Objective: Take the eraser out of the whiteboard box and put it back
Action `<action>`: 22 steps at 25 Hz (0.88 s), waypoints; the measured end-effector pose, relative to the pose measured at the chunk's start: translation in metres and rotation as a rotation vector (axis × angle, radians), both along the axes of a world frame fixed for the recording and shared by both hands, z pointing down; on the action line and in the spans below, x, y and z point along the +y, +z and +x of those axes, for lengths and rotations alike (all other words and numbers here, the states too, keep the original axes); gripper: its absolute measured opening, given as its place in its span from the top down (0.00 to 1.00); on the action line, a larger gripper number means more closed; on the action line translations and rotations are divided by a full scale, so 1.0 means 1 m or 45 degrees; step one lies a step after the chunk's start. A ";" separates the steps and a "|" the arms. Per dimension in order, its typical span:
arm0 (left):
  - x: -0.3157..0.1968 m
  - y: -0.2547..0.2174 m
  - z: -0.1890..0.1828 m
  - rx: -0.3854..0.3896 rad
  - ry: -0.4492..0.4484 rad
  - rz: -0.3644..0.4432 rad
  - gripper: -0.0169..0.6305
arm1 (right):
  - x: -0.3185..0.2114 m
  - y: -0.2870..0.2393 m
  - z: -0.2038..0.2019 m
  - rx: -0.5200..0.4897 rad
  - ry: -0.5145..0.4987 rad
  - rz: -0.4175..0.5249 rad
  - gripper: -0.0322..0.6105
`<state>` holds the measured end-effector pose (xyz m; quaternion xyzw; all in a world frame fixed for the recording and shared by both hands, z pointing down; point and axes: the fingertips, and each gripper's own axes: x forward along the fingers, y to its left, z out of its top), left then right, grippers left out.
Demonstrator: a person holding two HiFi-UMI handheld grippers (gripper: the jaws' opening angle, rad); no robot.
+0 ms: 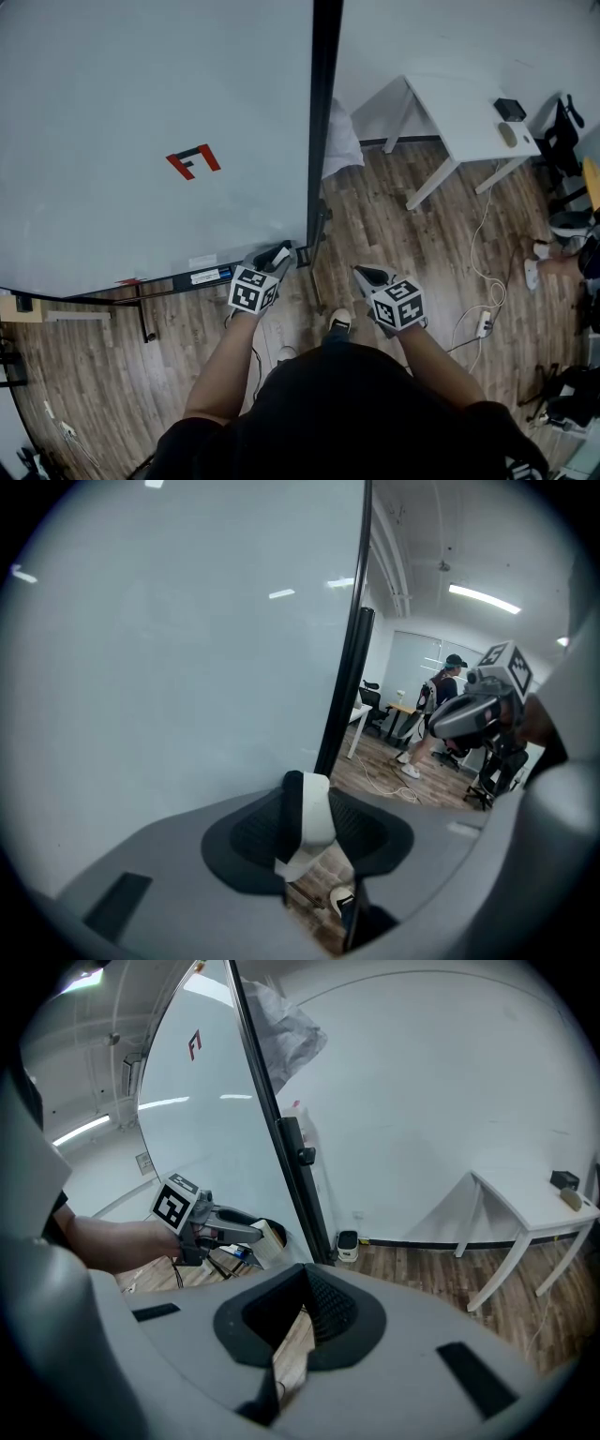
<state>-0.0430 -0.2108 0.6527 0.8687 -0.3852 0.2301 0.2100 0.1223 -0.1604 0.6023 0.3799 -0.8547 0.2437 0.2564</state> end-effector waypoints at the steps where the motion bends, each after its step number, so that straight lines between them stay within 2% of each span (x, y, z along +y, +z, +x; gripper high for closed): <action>1: 0.000 0.001 0.000 0.000 0.004 -0.003 0.73 | -0.001 0.001 0.000 0.001 0.000 -0.002 0.96; 22: -0.001 0.028 0.005 -0.048 0.076 -0.081 0.73 | -0.006 0.011 -0.010 0.010 -0.004 -0.034 0.96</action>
